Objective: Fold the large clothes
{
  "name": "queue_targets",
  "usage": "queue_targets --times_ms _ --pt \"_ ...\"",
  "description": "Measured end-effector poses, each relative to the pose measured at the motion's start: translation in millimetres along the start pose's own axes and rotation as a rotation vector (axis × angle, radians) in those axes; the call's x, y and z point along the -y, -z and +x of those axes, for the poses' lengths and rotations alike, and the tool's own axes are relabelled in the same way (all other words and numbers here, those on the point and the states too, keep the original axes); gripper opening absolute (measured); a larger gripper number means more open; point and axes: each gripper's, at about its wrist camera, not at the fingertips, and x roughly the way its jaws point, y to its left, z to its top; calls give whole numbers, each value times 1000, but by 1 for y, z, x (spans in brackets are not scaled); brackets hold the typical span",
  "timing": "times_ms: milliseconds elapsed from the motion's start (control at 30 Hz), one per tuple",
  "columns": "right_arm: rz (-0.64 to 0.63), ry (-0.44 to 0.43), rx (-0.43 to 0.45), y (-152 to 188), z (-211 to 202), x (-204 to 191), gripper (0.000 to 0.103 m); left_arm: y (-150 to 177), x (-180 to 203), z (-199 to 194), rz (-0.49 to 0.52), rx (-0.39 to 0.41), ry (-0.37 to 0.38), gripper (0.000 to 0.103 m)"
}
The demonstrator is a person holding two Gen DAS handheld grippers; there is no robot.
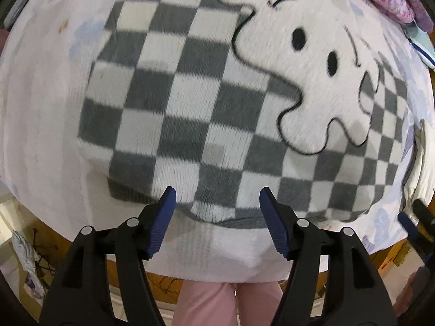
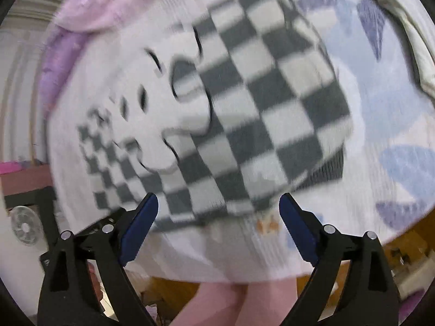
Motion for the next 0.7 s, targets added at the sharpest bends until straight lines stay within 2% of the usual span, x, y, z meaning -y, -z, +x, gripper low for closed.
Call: queue_targets --times_ms 33,67,133,200,233,300,400,467,633,700 --pt "6 -40 29 -8 -8 9 87 -4 0 -6 13 12 -7 67" --pt "15 -73 56 -14 -13 14 87 -26 -2 -4 19 23 -14 67" --pt "27 -133 113 -34 -20 28 87 -30 25 -8 35 47 -23 67" --pt "28 -155 133 -55 -21 38 87 -35 33 -14 46 64 -21 67" --pt "25 -154 156 -68 -22 48 87 -40 50 -15 51 78 -14 67" --pt "-1 -147 171 -92 -16 62 87 -41 52 -23 57 108 -6 67" --pt "-59 -11 185 -120 -1 75 87 -37 63 -18 55 146 12 68" --pt "-112 22 128 -144 21 85 87 -33 87 -11 65 186 14 72" --pt "-155 -102 -32 -184 89 107 82 -44 107 -8 107 288 13 76" --pt "-92 -223 -55 -191 101 121 95 -53 114 -3 121 284 0 77"
